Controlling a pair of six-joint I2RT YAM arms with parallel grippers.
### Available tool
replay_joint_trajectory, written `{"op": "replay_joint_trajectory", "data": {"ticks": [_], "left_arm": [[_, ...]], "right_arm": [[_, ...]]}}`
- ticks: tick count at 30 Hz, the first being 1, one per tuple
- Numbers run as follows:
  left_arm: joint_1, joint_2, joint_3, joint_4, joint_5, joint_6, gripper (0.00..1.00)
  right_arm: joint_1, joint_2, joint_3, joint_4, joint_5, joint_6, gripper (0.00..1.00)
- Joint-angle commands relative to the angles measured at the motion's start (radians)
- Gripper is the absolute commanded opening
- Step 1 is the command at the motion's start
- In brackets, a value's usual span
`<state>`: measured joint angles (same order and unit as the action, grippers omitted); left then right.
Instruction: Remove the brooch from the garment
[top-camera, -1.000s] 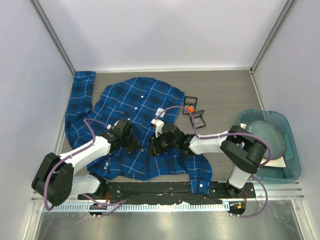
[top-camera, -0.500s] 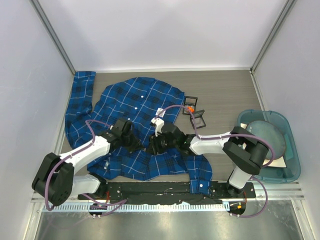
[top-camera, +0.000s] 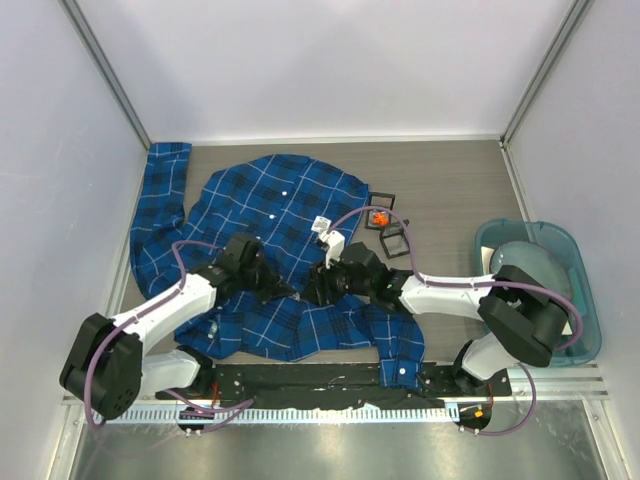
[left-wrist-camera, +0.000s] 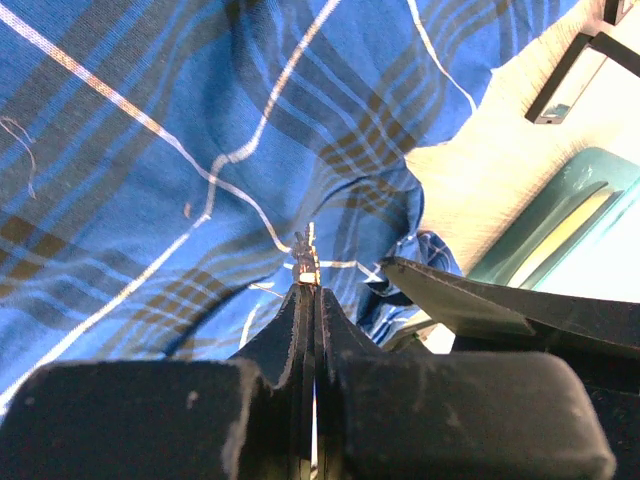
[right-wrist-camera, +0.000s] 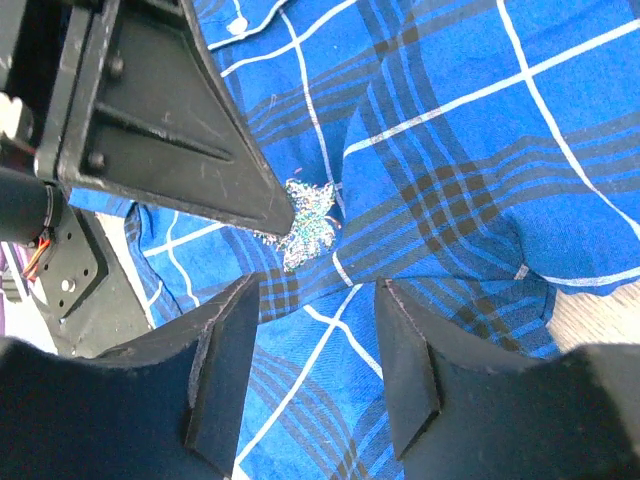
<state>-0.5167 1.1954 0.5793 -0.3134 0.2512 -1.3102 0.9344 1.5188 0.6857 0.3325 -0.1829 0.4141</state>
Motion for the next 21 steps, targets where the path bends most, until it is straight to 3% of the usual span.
{"op": "replay_joint_trajectory", "data": {"ticks": [1,6,10,14,18,21], "left_arm": [[0.006,0.006,0.129,-0.192,0.029,0.008,0.0],[0.007,0.003,0.189,-0.285,0.022,-0.069,0.0],[0.018,0.013,0.212,-0.338,0.036,-0.113,0.0],[0.02,0.065,0.255,-0.443,0.042,-0.09,0.0],[0.021,0.056,0.22,-0.409,0.062,-0.119,0.0],[0.021,0.029,0.206,-0.395,0.046,-0.146,0.0]], "right_arm": [[0.004,-0.069,-0.005,0.011,-0.024,-0.125,0.57],[0.04,-0.085,0.012,0.036,-0.043,-0.182,0.6],[0.072,-0.066,0.023,0.049,0.038,-0.212,0.59],[0.106,-0.062,0.028,0.079,0.088,-0.221,0.53],[0.113,-0.022,0.058,0.074,0.077,-0.222,0.43],[0.122,-0.003,0.066,0.089,0.068,-0.216,0.43]]}}
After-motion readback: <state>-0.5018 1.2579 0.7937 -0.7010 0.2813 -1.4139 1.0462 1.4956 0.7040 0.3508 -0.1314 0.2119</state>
